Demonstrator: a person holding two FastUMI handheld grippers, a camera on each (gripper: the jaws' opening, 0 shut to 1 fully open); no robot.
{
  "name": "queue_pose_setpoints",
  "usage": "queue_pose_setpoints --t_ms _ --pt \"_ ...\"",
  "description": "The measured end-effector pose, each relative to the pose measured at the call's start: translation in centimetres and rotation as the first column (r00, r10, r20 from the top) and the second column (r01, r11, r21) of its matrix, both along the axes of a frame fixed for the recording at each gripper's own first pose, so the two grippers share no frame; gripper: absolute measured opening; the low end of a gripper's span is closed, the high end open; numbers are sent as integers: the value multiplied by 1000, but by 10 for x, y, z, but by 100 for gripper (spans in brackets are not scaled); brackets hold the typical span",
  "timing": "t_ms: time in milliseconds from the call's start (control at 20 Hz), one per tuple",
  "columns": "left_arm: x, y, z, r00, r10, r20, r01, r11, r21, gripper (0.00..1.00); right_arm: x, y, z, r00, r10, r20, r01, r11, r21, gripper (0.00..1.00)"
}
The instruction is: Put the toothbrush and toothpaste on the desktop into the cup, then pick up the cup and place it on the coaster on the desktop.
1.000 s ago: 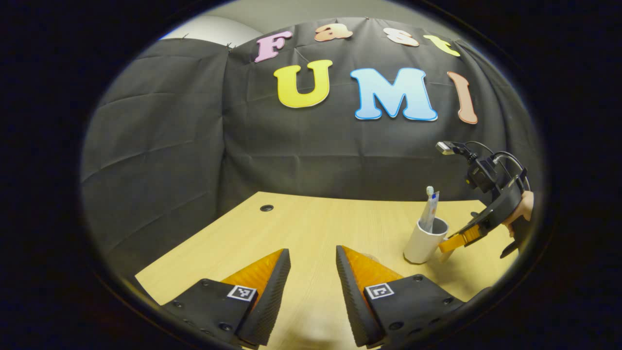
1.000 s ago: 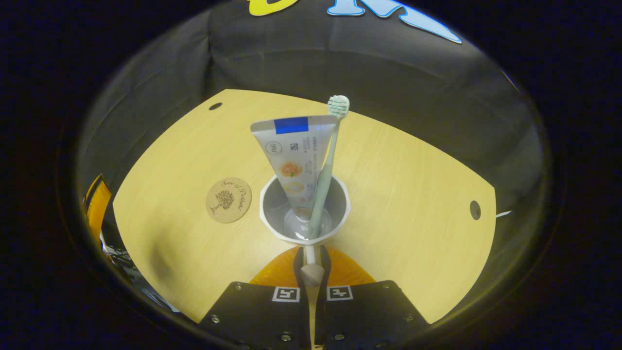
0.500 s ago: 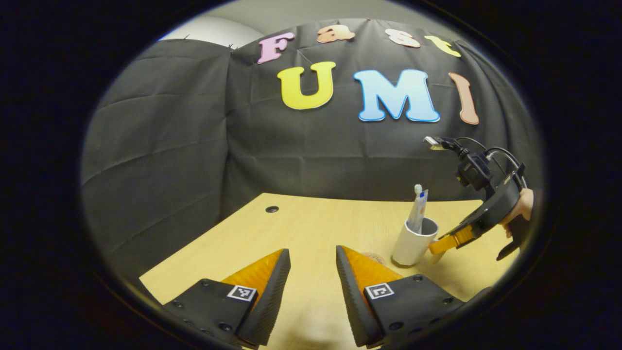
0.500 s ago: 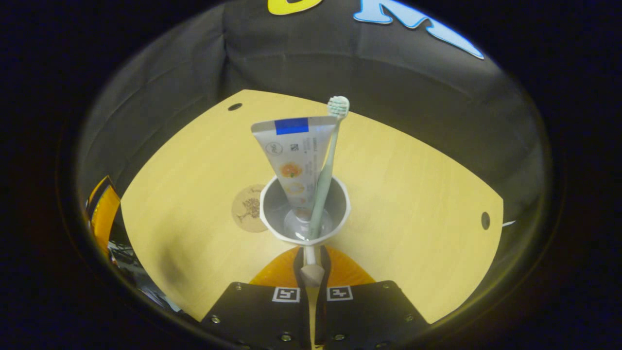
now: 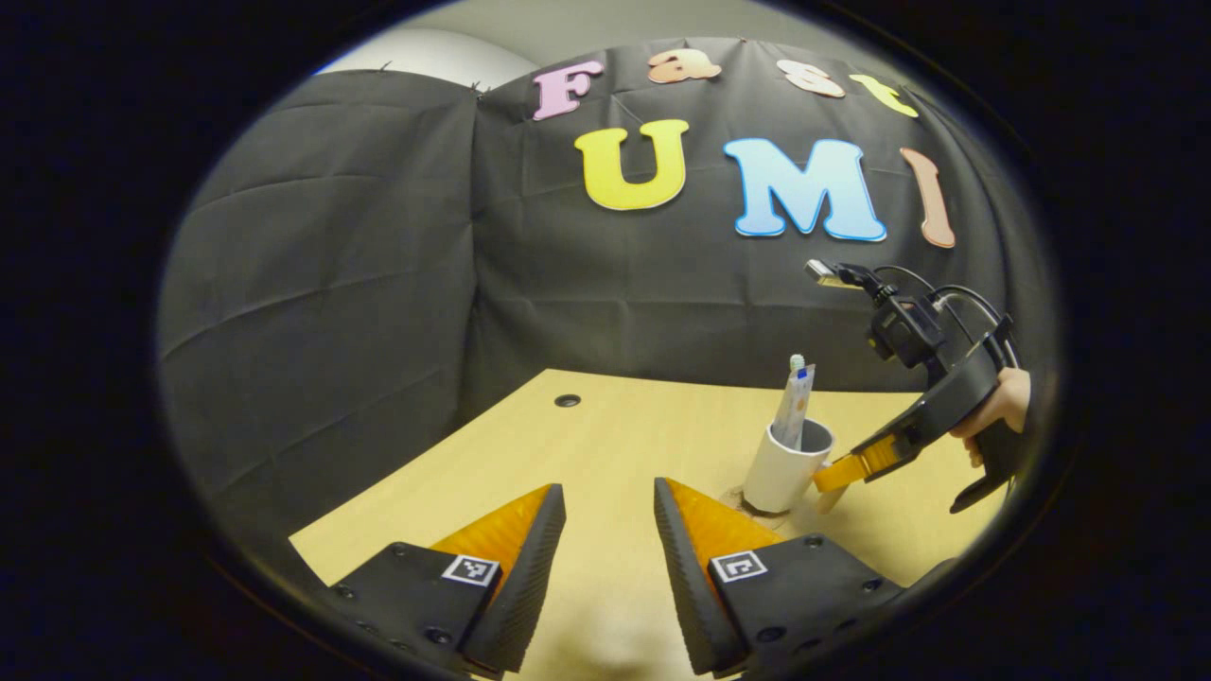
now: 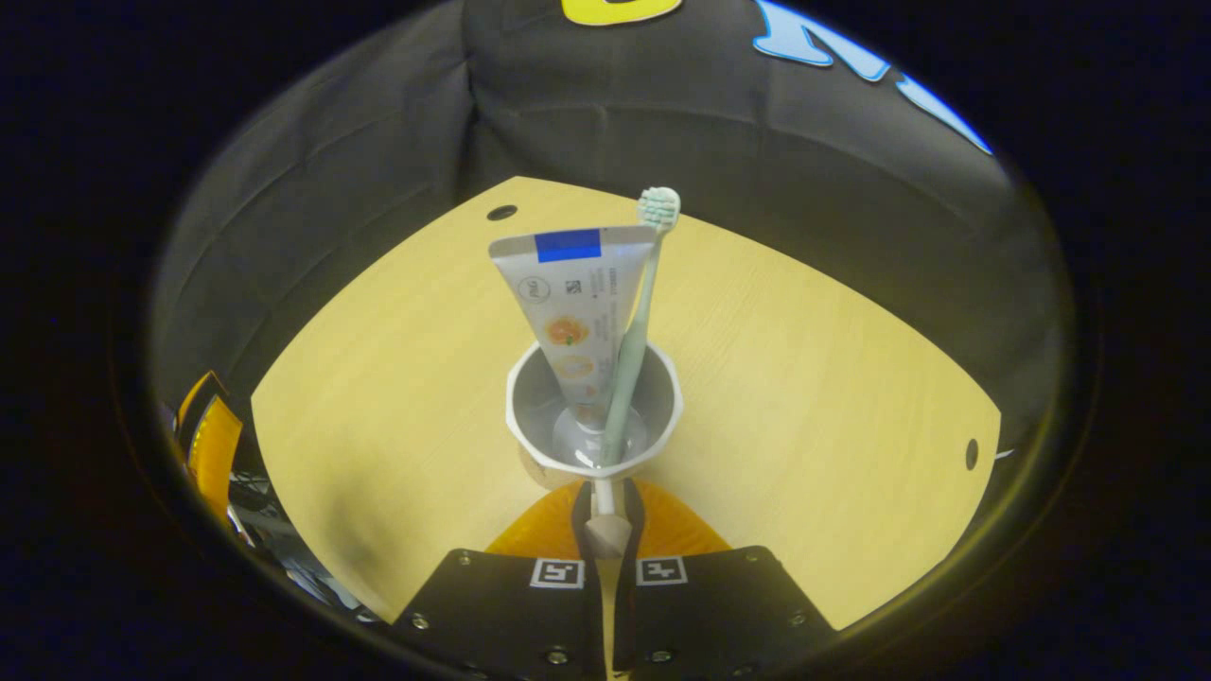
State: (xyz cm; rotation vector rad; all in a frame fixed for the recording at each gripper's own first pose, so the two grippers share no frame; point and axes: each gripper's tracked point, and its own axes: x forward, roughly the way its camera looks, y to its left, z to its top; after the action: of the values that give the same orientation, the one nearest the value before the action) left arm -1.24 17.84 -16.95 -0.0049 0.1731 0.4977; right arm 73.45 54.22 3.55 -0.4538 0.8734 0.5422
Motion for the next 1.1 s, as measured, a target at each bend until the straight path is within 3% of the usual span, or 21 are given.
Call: queue_pose_setpoints --t_ms 550,750,900,1100 --pt "3 8 12 1000 -9 -4 9 1000 18 66 3 -10 9 998 58 9 -57 996 -73 5" --pt "5 5 14 1000 -21 0 21 1000 20 66 0 -8 3 999 40 -6 -40 997 -67 6" --pt "6 3 16 1000 -28 2 28 999 20 67 -1 -9 3 999 35 -7 -36 997 -70 19" --pt "8 -2 23 999 -42 10 42 999 29 67 -4 -7 13 998 53 17 -51 997 -66 22"
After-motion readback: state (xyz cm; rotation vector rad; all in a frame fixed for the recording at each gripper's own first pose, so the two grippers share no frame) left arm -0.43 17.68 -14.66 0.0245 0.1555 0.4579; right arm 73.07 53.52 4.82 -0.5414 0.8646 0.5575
